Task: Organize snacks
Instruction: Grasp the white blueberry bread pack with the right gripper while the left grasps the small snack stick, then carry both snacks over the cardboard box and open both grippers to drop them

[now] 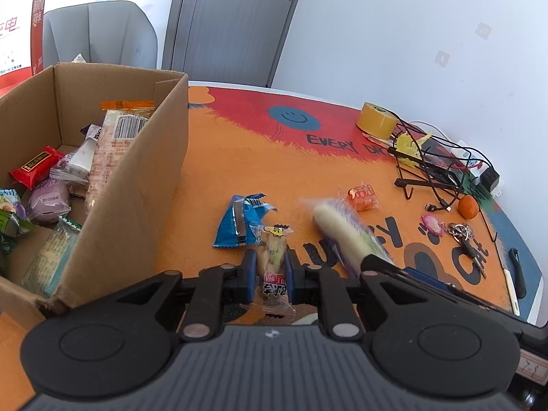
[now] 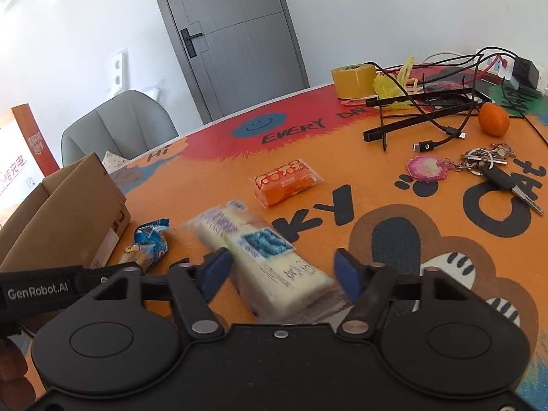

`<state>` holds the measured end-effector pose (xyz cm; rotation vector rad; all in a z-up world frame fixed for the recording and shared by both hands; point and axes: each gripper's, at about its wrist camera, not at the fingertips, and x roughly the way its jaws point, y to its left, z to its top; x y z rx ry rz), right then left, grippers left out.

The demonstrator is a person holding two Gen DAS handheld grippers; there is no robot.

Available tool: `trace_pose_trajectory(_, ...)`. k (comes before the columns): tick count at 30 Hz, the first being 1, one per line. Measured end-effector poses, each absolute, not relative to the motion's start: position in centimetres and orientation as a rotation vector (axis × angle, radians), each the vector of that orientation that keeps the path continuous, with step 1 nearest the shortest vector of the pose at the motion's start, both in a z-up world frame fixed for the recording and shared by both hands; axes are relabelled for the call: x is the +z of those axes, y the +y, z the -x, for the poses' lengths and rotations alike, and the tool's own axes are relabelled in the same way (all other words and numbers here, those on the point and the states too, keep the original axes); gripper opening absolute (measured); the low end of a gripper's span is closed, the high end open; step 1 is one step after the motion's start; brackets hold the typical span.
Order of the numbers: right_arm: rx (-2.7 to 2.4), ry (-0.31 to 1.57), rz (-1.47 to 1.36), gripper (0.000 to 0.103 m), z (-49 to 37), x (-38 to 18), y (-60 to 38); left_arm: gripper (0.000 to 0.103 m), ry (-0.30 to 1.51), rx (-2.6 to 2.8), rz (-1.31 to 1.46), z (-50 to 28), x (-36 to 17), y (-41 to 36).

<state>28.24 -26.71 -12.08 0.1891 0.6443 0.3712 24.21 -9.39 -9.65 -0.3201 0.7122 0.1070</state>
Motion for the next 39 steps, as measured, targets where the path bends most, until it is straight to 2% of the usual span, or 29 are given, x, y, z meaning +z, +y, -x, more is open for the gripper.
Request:
trace_pose_trajectory(1, 0.377, 0.647, -0.197, 0.046, -28.1, -12.1, -26.9, 0.016, 0.711, 0.104, 0.32, -24.1, -9.6, -9.4)
trace_pose_trajectory(4, 0.391, 0.656, -0.225, 0.038, -27.5, -12.0, -27.3, 0.016, 0.701, 0.1, 0.317, -23.7, -9.4, -9.5)
trace_pose_trajectory(18, 0.416, 0.607, -0.287, 0.029, -25.1, -10.0, -27.8, 0.016, 0.619, 0.092, 0.31, -21.4, -6.3, -9.2)
trace_pose_trajectory(20, 0.422, 0.594, -0.291, 0.023, -24.9, -9.5, -27.8, 0.016, 0.606, 0.091, 0.308, -21.0, -5.7, -9.1)
trace_pose_trajectory(21, 0.427, 0.589, -0.294, 0.004, -24.8, -9.3, -27.7, 0.016, 0.599, 0.091, 0.307, -20.8, -5.4, -9.1)
trace_pose_trajectory(22, 0.433, 0.588, -0.3, 0.001, -24.8, -9.1, -27.7, 0.016, 0.592, 0.091, 0.307, -20.7, -5.2, -9.0)
trace_pose_trajectory(27, 0.438, 0.566, -0.279, 0.001, -24.2, -8.4, -27.4, 0.016, 0.572, 0.098, 0.307, -20.1, -4.5, -8.7)
trace_pose_trajectory(29, 0.447, 0.575, -0.285, 0.001, -24.1, -8.5, -27.4, 0.016, 0.574, 0.103, 0.308, -20.1, -4.6, -8.7)
trace_pose_trajectory(32, 0.452, 0.607, -0.292, 0.008, -24.3, -8.9, -27.3, 0.016, 0.578, 0.1, 0.306, -20.1, -4.7, -8.6)
trace_pose_trajectory(34, 0.452, 0.623, -0.292, 0.036, -24.5, -9.2, -27.0, 0.016, 0.582, 0.099, 0.309, -20.1, -4.8, -8.4)
trace_pose_trajectory(36, 0.45, 0.635, -0.293, 0.05, -24.7, -9.5, -26.6, 0.016, 0.58, 0.1, 0.31, -20.0, -4.8, -8.2)
trace_pose_trajectory(37, 0.449, 0.64, -0.289, 0.054, -24.8, -9.7, -26.2, 0.016, 0.579, 0.101, 0.311, -20.0, -4.8, -8.1)
trace_pose_trajectory(39, 0.451, 0.658, -0.28, 0.055, -25.2, -10.2, -25.5, 0.016, 0.576, 0.102, 0.317, -19.8, -4.6, -7.6)
